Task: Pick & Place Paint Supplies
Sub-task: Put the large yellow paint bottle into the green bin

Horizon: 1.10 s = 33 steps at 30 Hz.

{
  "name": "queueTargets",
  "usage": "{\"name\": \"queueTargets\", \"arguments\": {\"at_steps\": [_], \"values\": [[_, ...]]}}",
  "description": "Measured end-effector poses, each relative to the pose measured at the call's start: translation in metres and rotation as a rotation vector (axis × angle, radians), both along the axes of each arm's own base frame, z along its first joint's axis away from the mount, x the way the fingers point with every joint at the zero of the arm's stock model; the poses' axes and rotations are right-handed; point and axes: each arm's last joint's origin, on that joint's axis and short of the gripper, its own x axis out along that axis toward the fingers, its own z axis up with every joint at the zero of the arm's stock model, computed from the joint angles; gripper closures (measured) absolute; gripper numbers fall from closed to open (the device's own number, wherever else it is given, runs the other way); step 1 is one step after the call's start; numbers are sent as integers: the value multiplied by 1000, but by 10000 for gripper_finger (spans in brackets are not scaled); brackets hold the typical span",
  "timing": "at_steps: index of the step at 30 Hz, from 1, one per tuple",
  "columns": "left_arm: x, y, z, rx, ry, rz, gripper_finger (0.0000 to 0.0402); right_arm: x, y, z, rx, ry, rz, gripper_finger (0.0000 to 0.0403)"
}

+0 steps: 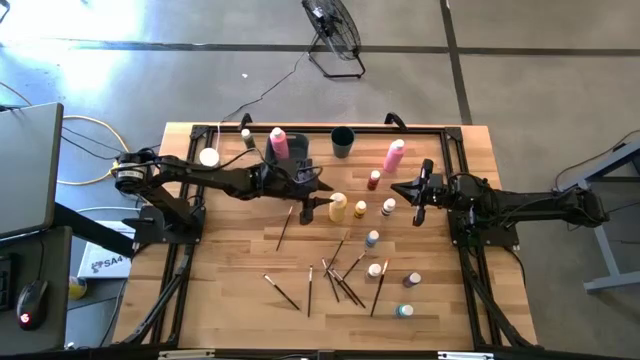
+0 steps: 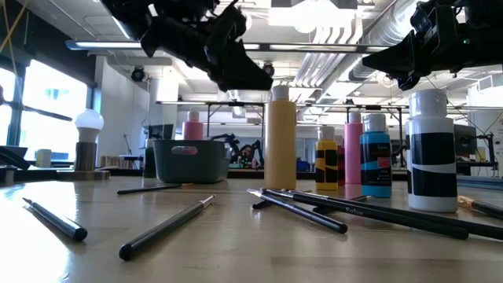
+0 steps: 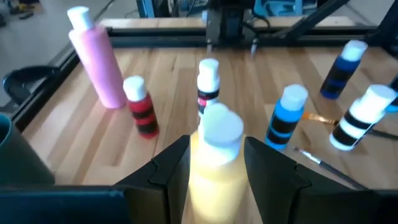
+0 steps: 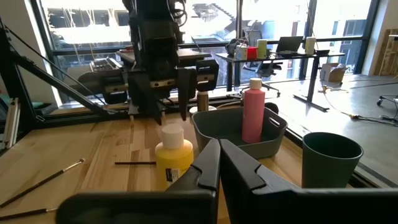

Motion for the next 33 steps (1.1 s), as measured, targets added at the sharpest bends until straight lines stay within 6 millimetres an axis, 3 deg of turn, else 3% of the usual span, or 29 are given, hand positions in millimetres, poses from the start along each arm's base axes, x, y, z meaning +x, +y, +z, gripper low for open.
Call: {"name": "queueTargets", "arguments": {"at_steps": [33], "values": [[-1,0,-2,-3,24,3,252,0,0,0,0,0,0,400]]}}
